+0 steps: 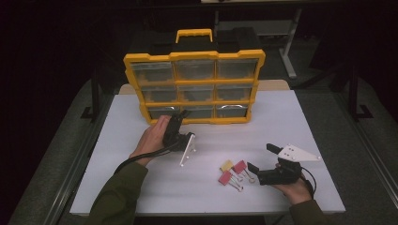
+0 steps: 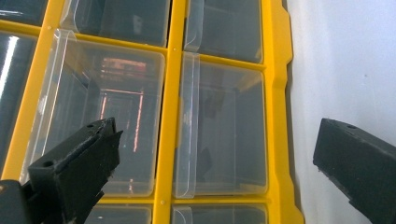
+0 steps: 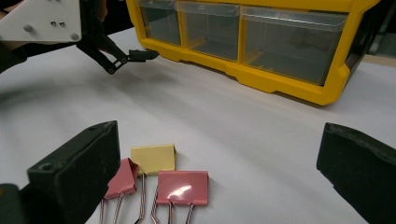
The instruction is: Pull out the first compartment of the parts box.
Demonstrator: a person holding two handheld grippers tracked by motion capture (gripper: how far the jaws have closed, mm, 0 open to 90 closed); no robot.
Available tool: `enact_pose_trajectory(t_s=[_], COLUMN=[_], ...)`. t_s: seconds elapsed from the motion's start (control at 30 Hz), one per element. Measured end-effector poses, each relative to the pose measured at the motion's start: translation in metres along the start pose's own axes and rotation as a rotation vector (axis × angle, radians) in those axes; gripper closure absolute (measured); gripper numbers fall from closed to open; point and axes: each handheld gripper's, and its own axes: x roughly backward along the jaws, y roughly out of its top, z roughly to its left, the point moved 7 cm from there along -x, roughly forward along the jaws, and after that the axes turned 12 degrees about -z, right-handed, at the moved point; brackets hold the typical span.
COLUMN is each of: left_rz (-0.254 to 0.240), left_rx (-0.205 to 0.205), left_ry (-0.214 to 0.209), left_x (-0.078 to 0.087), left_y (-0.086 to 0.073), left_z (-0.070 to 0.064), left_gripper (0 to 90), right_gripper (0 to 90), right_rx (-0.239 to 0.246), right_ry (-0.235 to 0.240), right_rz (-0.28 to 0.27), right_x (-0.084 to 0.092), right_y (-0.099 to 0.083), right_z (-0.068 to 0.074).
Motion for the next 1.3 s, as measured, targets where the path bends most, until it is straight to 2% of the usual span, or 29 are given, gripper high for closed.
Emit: enact_pose_trajectory(t_s=[0.47,0.8,1.3], left_rz=[0.005,0.016,0.041], left_rx=[-0.020,-0.040,-0.043], left_ry=[0.011,0.045,0.073], left_x=[0.004,0.011,0.020], left_y=[0.000,-0.001,-0.008], left_z=[0.007,0.022,0.035], left_gripper=[0.0,0.0,0.0], right_gripper=[0.0,0.0,0.0], right_rx=[0.000,0.001,0.002], right_ry=[0.000,0.000,0.000], right_rz=[0.001,0.002,0.002], right_x=[0.000,0.000,0.000], right_y=[0.000,0.000,0.000], right_z=[0.000,0.000,0.000])
